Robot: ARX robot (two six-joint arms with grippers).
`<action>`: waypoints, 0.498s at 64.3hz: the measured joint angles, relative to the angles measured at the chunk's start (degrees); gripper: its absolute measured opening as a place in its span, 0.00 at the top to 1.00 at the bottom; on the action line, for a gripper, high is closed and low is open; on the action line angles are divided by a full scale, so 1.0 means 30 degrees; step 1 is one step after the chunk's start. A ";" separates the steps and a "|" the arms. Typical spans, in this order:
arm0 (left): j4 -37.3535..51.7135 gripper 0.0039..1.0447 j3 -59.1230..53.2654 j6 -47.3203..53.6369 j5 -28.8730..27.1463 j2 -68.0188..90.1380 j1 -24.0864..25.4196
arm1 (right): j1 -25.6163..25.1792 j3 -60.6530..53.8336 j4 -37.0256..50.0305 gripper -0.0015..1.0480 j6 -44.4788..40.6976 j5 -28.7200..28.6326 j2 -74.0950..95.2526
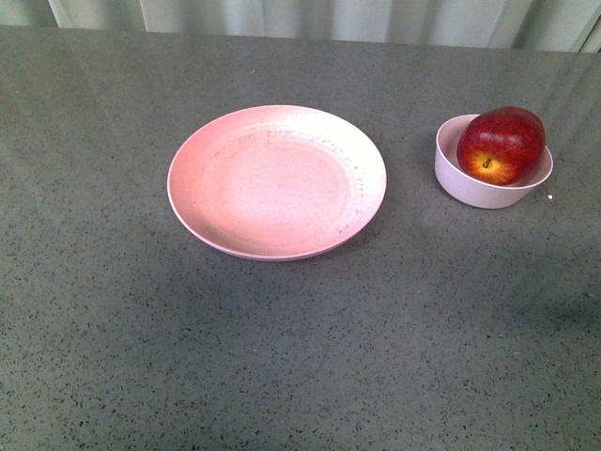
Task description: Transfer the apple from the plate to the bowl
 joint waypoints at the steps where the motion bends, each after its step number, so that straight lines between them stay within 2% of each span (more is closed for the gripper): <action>1: 0.0000 0.87 0.0000 0.0000 -0.0007 0.0000 0.0000 | 0.0000 0.0000 0.0000 0.09 0.0000 -0.0007 0.0000; 32: 0.0000 0.08 0.0000 0.0000 -0.0007 -0.0007 -0.0007 | 0.0000 0.0000 0.0000 0.09 0.0000 -0.0007 0.0000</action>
